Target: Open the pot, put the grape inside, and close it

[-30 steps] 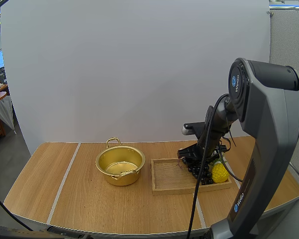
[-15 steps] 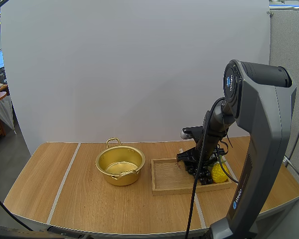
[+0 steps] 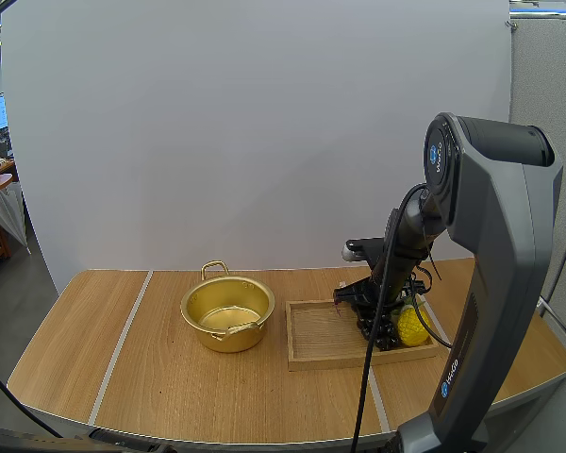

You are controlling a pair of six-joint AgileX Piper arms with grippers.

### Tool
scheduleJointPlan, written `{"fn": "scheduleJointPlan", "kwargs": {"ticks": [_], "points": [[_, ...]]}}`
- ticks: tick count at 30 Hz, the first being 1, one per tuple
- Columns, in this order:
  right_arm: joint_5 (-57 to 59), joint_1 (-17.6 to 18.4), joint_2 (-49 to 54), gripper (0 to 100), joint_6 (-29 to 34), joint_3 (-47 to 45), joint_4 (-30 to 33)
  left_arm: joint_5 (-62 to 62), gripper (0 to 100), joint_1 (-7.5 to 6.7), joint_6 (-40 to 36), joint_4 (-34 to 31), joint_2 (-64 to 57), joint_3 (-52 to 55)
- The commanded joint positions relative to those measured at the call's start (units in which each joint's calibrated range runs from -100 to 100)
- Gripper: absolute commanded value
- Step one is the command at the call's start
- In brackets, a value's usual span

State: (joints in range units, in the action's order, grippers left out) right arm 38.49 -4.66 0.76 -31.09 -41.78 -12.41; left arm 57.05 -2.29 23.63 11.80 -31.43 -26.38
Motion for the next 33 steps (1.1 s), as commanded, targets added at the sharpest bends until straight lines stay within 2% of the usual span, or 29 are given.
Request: {"fn": "scheduleJointPlan", "kwargs": {"ticks": [1, 17, 22, 27, 33], "points": [[0.08, -0.02, 4.70, 0, -0.22, 0.12, -0.19, -2.70, 0, -0.17, -0.82, -0.02, -0.32, -0.24], [7.43, 0.21, 26.91, 0, -0.64, 0.12, -1.69, -2.70, 0, -0.17, -0.82, -0.02, -0.32, -0.24], [14.86, 3.41, 31.50, 0, -1.62, 2.51, -1.88, -2.70, 0, -0.17, -0.82, -0.02, -0.32, -0.24], [26.37, 7.49, 32.09, 0, -1.62, 9.56, -6.38, -2.70, 0, -0.17, -0.82, -0.02, -0.32, -0.24], [27.82, 14.20, 32.09, 0, -0.98, 12.76, -8.36, -2.70, 0, -0.17, -0.82, -0.02, -0.32, -0.24]]}}
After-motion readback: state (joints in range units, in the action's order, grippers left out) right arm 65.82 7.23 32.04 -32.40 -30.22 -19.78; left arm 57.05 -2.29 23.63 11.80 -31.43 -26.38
